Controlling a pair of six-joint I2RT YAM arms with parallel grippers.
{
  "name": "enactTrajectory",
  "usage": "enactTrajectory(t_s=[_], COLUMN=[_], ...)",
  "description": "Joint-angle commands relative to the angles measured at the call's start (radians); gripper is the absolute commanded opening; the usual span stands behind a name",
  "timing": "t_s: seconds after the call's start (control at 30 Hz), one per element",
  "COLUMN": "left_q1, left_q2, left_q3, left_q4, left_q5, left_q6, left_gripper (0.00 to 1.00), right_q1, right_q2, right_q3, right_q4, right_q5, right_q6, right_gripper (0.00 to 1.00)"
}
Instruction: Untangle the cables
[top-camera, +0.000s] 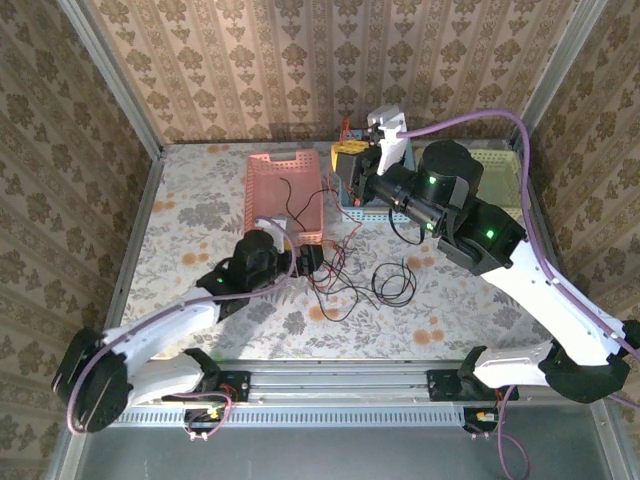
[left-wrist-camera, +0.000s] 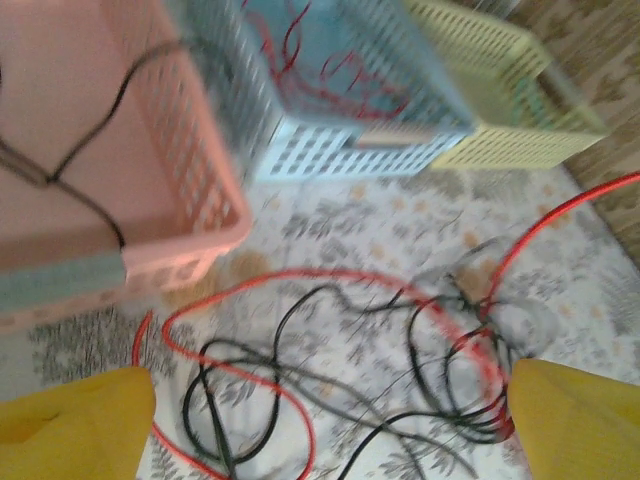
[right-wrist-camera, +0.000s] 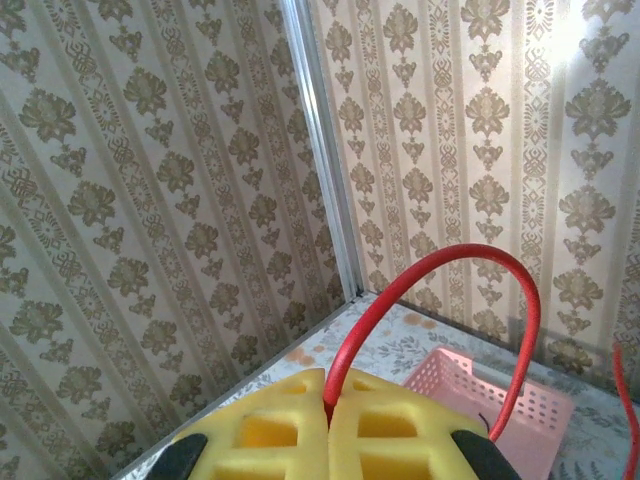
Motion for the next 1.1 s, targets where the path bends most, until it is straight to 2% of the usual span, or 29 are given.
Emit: enactTrajectory(t_s=[0.0,0.1,0.23,0.4,0.7,0.8,0.83,0.9,0.93,1.0,1.03,1.07], left_q1=[-0.011,-0.009,-0.015,-0.06,-0.087,-0.088,-0.088,-0.086,-0.077,-0.047,-0.029,-0.01], left_q2=[-0.097,-0.158,-0.155,-0.013,0.286,0.362,0.378,0.4,0.407,0.413,0.407,0.396], left_q3=[0.075,0.084,0.063,0.196,0.352,0.375,0.38,0.402,0.412,0.397,0.377,0.351], left_q4=[-0.086,-0.124,-0.011,0.06,0.278,0.373,0.394,0.371,0.343,0.334,0.345,0.359], left_q5=[-0.016,-0.045,0.016,0.104,0.222,0.256,0.252,0.211,0.199,0.211,0.224,0.239], left_q6=[0.112,0.148,0.17,0.242,0.291,0.273,0.266,0.272,0.269,0.229,0.194,0.157], left_gripper=[0.92,0.93,1.0,1.0,1.0,0.97,0.94,0.8,0.7,0.42,0.32,0.36], right_q1=[0.01,0.008,0.008,0.009,0.01,0.01,0.01,0.008,0.004,-0.017,-0.037,-0.055], right_q2=[-0.006,-0.022,0.001,0.059,0.042,0.029,0.026,0.022,0.02,0.022,0.026,0.031], right_q3=[-0.003,-0.013,0.086,0.196,0.204,0.202,0.199,0.19,0.179,0.159,0.15,0.146], right_q4=[0.024,0.07,0.057,-0.013,-0.03,-0.039,-0.043,-0.052,-0.053,-0.05,-0.047,-0.043], right_q5=[0.02,0.091,0.052,0.0,-0.019,-0.01,-0.004,0.01,0.016,0.022,0.018,0.026], right_q6=[-0.025,-0.042,-0.027,0.007,0.051,0.05,0.046,0.04,0.038,0.046,0.057,0.063], right_gripper=[0.0,0.0,0.0,0.0,0.0,0.0,0.0,0.0,0.0,0.0,0.0,0.0])
